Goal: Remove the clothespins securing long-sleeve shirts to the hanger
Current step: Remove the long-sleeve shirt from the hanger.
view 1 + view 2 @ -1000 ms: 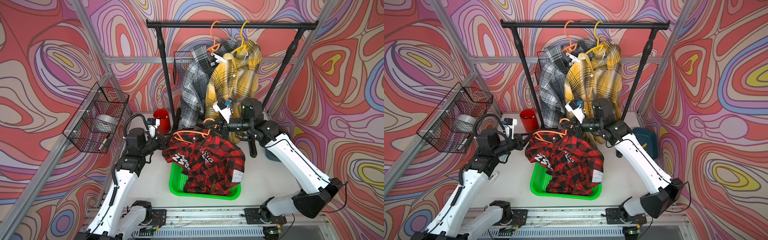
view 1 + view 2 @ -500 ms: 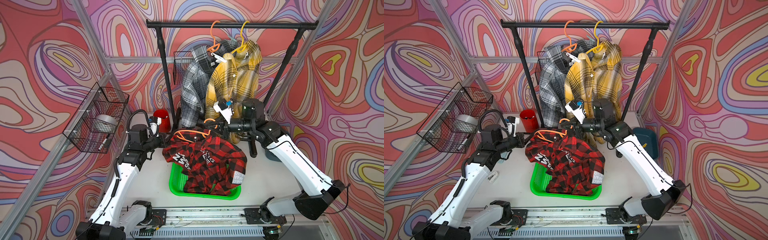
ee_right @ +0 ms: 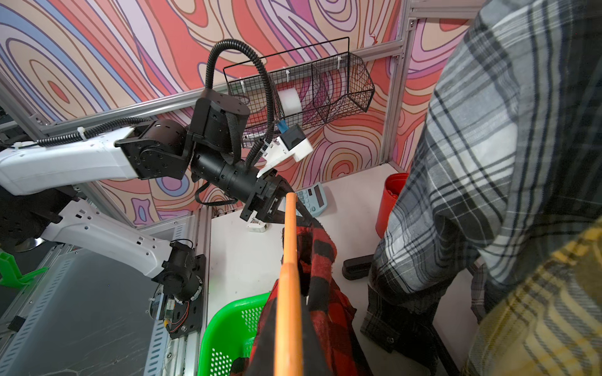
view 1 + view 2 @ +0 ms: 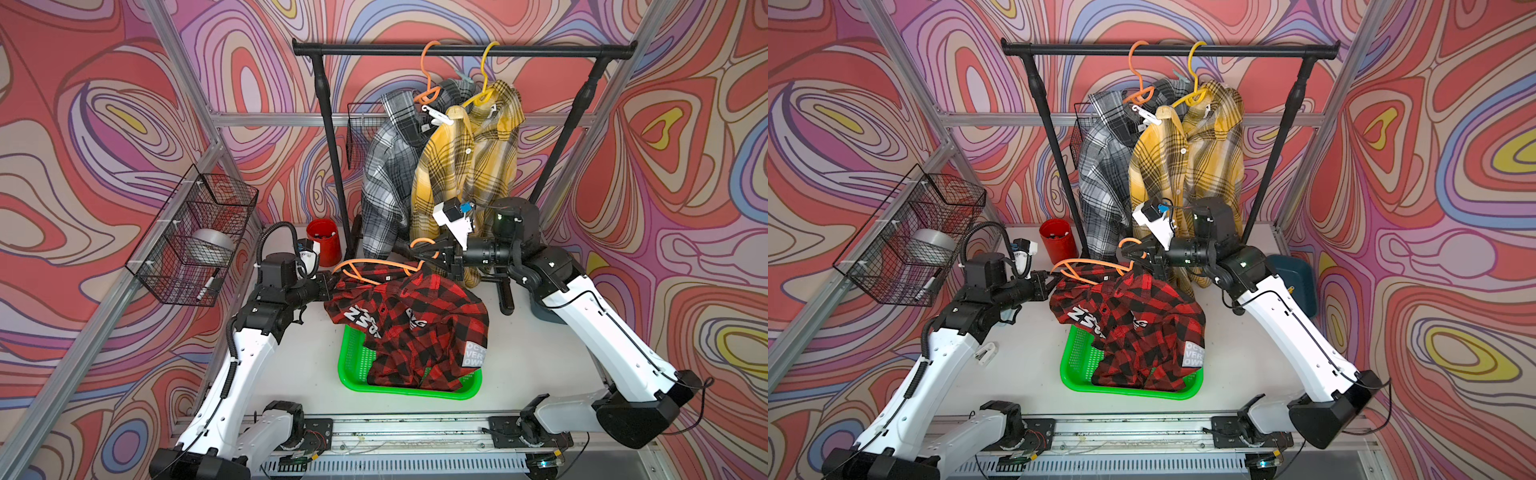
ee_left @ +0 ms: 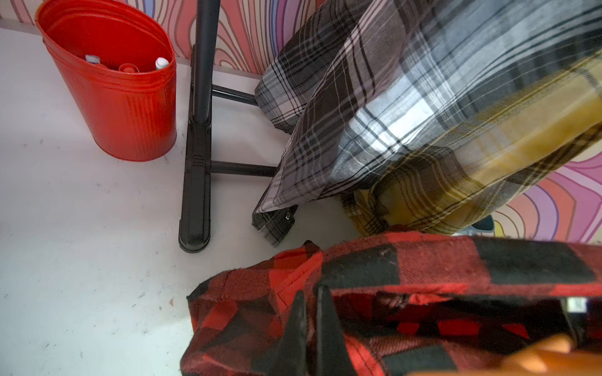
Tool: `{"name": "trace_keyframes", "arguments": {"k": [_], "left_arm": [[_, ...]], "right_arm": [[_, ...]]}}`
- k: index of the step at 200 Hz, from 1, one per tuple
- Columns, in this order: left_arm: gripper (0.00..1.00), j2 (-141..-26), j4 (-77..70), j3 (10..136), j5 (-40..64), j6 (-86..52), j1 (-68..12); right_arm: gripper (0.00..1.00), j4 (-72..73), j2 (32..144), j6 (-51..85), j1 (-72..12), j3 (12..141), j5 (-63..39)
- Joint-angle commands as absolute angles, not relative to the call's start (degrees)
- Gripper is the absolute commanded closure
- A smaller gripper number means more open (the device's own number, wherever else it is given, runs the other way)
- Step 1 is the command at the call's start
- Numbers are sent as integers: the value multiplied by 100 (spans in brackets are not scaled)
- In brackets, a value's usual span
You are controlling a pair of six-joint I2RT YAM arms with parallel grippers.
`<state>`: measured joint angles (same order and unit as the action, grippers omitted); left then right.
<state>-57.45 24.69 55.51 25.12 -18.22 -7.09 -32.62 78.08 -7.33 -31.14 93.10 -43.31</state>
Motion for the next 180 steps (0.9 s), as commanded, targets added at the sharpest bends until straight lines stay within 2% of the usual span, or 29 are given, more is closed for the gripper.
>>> {"name": "trace_keyframes", "arguments": {"k": [1,35,72,102,136,139,151,164,171,180], "left_arm": [[100,-5399,2495,5179,2544,-1861,-676],[100,-4840,1345,4301,3244,-2761,-894],[100,-4700,1002,3967,2569,-2953,-2201],[100,-5166,309,3764,2244,-3233,-3189],[100,-5550,514,3982,2229,-3214,-3576],[95,-5520,571,4008,2201,-3193,-3577],[61,-5320,831,4145,1979,-3096,-3577],[37,-5018,1013,4276,1723,-2982,-3577],[27,-4853,1068,4342,1579,-2958,-3577],[25,-4670,1041,4402,1426,-2952,-3577]], "right_arm": [[100,-3045,7585,-646,-3120,9387,-4069],[100,-2436,7562,-206,-3120,9096,-3669],[100,-2140,7622,91,-3120,8972,-3577],[100,-2009,7681,234,-3129,8783,-3575],[100,-1829,7634,377,-3211,8379,-3375],[100,-1833,7627,378,-3223,8342,-3342],[100,-1833,7607,361,-3268,8235,-3214],[100,-1812,7594,364,-3301,8134,-3158],[100,-1798,7597,369,-3321,8097,-3117],[100,-1768,7599,369,-3357,8049,-3067]]}}
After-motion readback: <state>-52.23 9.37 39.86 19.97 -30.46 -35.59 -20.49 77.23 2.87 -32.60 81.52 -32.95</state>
